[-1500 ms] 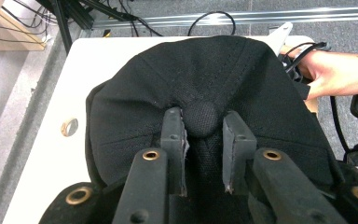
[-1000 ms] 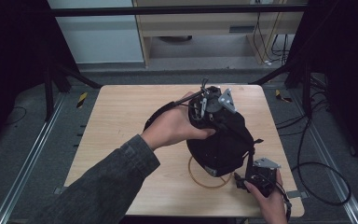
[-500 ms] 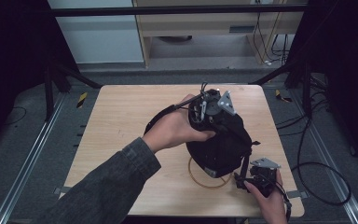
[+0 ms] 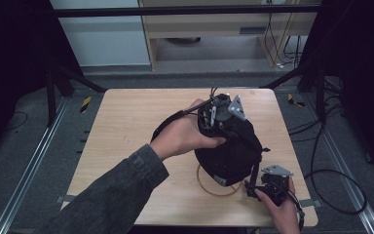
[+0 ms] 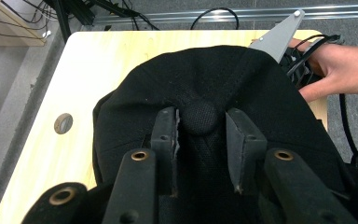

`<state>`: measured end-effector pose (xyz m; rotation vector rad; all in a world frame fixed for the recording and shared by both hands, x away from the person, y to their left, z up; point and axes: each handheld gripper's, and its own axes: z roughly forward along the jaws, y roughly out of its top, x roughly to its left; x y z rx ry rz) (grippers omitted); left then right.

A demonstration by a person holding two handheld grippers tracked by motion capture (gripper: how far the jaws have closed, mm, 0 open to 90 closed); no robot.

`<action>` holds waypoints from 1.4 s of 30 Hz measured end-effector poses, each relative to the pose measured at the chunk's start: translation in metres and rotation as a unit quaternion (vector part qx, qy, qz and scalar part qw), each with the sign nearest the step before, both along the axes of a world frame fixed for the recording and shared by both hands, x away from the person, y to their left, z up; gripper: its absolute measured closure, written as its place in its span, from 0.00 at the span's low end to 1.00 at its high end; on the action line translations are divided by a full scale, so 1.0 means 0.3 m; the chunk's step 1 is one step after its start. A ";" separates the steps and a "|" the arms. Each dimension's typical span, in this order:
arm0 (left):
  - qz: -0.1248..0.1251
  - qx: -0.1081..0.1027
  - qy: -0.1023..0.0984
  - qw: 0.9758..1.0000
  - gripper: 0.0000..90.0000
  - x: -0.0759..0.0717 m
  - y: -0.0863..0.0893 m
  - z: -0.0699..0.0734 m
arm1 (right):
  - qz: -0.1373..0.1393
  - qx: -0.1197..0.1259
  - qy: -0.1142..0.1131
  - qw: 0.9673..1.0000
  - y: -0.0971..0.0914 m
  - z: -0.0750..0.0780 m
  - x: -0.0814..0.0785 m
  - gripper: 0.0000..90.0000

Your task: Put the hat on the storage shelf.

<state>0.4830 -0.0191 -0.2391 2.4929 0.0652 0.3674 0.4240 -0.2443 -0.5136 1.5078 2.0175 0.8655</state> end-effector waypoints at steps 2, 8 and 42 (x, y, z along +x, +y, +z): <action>-0.001 -0.001 -0.001 1.000 0.72 0.000 0.002 -0.002 | 0.000 0.000 0.000 1.000 0.000 0.000 0.000 0.01; -0.001 -0.001 0.000 1.000 0.68 0.004 0.007 -0.006 | -0.001 0.000 0.000 1.000 0.000 0.000 0.000 0.01; 0.006 -0.030 -0.007 1.000 0.09 -0.005 0.032 -0.038 | 0.000 -0.001 0.000 1.000 0.000 0.000 0.000 0.01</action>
